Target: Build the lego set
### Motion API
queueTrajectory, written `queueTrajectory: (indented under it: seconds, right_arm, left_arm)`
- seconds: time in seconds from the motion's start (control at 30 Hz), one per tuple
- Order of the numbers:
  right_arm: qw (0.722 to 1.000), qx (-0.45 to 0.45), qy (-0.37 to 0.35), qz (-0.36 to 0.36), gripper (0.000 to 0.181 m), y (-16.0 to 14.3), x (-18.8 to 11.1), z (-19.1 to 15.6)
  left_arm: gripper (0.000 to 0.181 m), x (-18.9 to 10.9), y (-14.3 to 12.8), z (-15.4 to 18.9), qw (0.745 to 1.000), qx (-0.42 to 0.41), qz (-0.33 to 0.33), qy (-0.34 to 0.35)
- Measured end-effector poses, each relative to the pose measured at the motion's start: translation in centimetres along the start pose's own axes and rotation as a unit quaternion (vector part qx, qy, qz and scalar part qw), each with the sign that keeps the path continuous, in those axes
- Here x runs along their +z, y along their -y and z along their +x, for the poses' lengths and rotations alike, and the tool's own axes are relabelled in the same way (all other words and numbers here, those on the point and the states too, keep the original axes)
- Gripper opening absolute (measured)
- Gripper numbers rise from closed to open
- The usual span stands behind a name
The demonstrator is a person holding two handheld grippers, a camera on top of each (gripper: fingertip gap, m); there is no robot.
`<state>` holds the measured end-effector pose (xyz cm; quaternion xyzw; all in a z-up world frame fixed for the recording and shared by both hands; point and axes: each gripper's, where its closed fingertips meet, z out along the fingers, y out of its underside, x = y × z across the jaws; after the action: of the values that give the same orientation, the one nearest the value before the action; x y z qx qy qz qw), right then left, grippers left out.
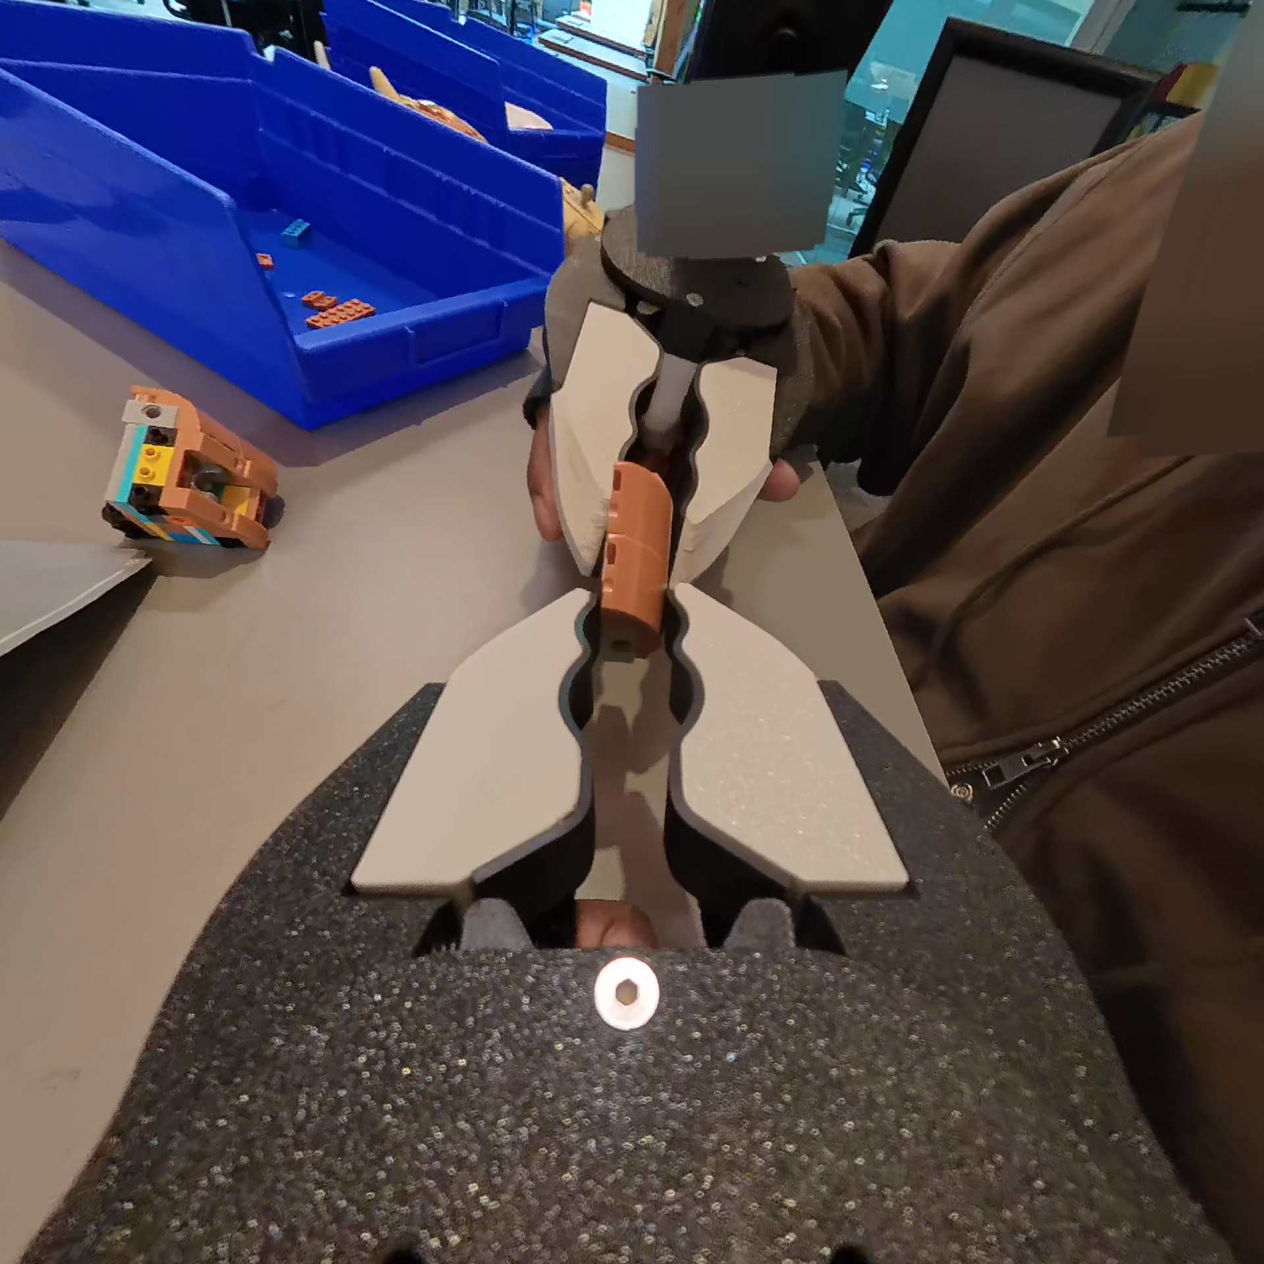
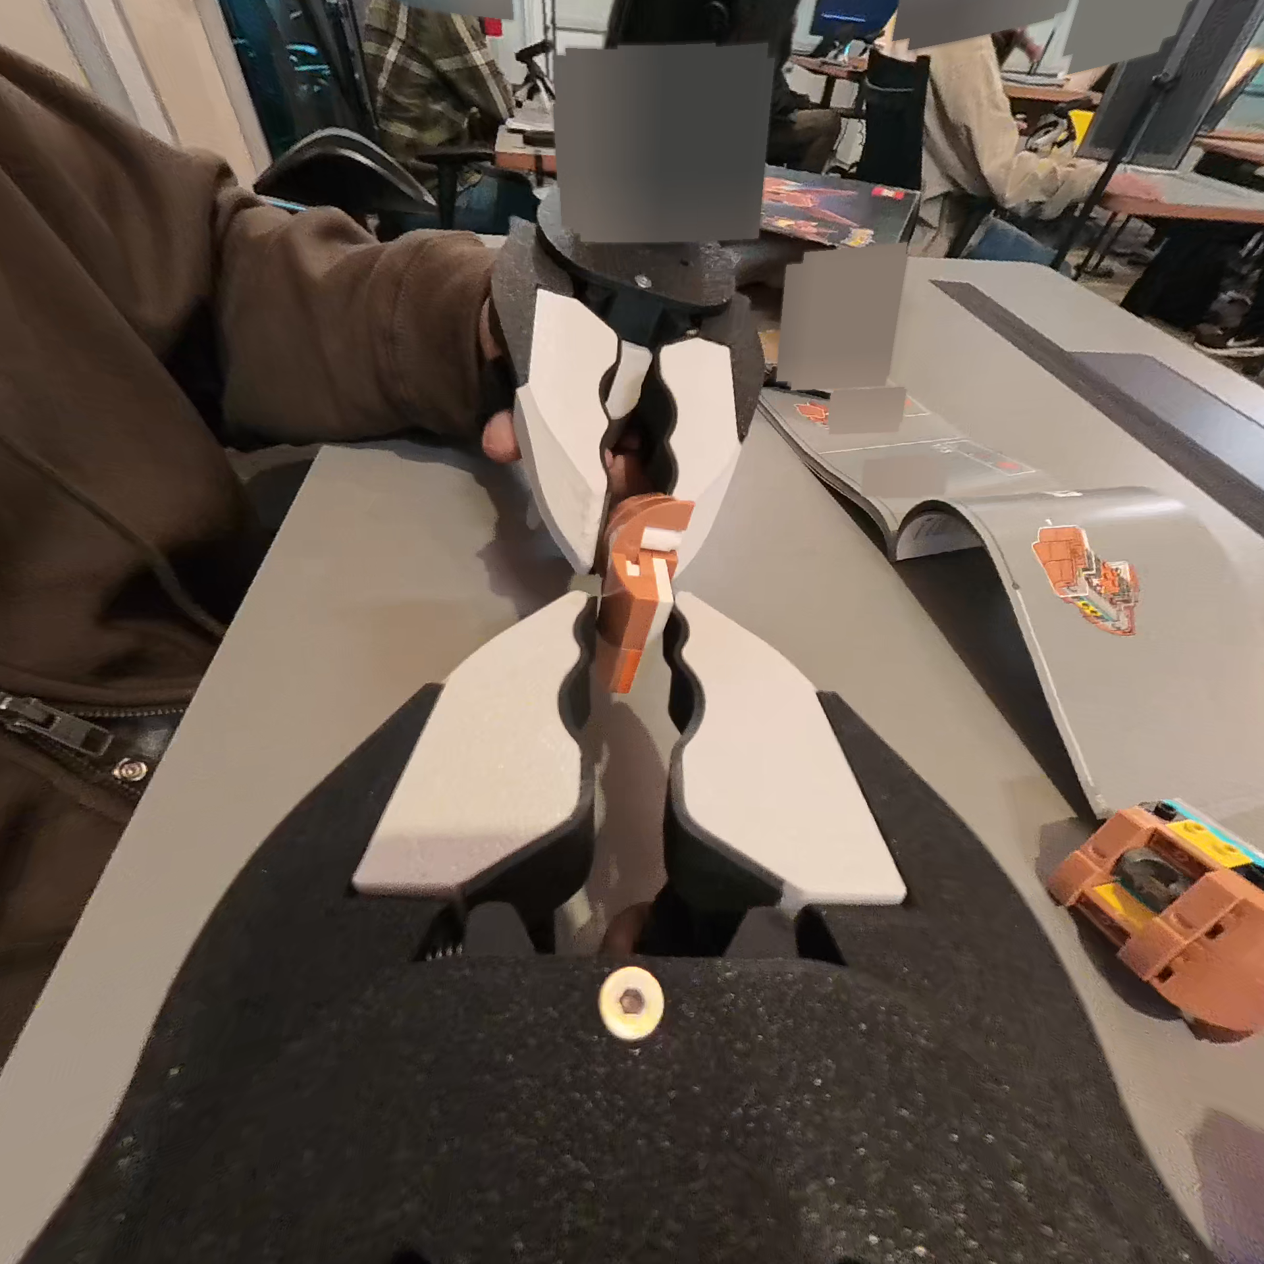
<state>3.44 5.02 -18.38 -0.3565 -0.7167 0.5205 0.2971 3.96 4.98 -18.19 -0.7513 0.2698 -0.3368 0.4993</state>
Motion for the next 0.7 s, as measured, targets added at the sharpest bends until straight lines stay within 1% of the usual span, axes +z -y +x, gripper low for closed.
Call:
queueTrajectory:
  seconds: [0.07,0.2,0.3,0.37,0.5,0.6,0.67,0.7]
  right_arm:
    - [1.0,0.028,0.006,0.01,0.017,0.2,-0.1,0.2]
    - [0.993,0.104,0.023,0.055,0.017,1.2,-0.5,0.6]
    - [0.981,0.167,0.04,0.096,0.017,2.1,-0.9,0.9]
    - [0.971,0.202,0.041,0.122,0.017,2.7,-1.1,1.4]
    - [0.946,0.267,0.037,0.178,0.017,4.0,-1.8,2.1]
    - [0.93,0.295,0.026,0.218,0.017,5.0,-2.2,2.1]
    - [0.921,0.304,0.025,0.24,0.017,5.8,-2.3,1.6]
    - [0.92,0.302,0.025,0.248,0.017,6.2,-2.3,1.2]
  left_arm:
    - [0.02,-0.1,0.3,-0.1,1.0,-0.013,0.012,0.0]
    - [0.039,-0.6,1.3,-0.3,0.997,-0.054,0.051,0.004]
    - [0.042,-1.2,2.2,-0.4,0.99,-0.099,0.098,0.005]
    - [0.043,-1.6,2.9,-0.9,0.98,-0.136,0.141,0.02]
    - [0.043,-2.8,4.9,-1.2,0.942,-0.212,0.256,0.05]
    - [0.043,-3.7,5.3,-1.9,0.902,-0.258,0.334,0.093]
    - [0.042,-3.9,5.8,-1.5,0.879,-0.276,0.379,0.088]
    - [0.042,-3.7,6.1,-1.1,0.873,-0.276,0.392,0.084]
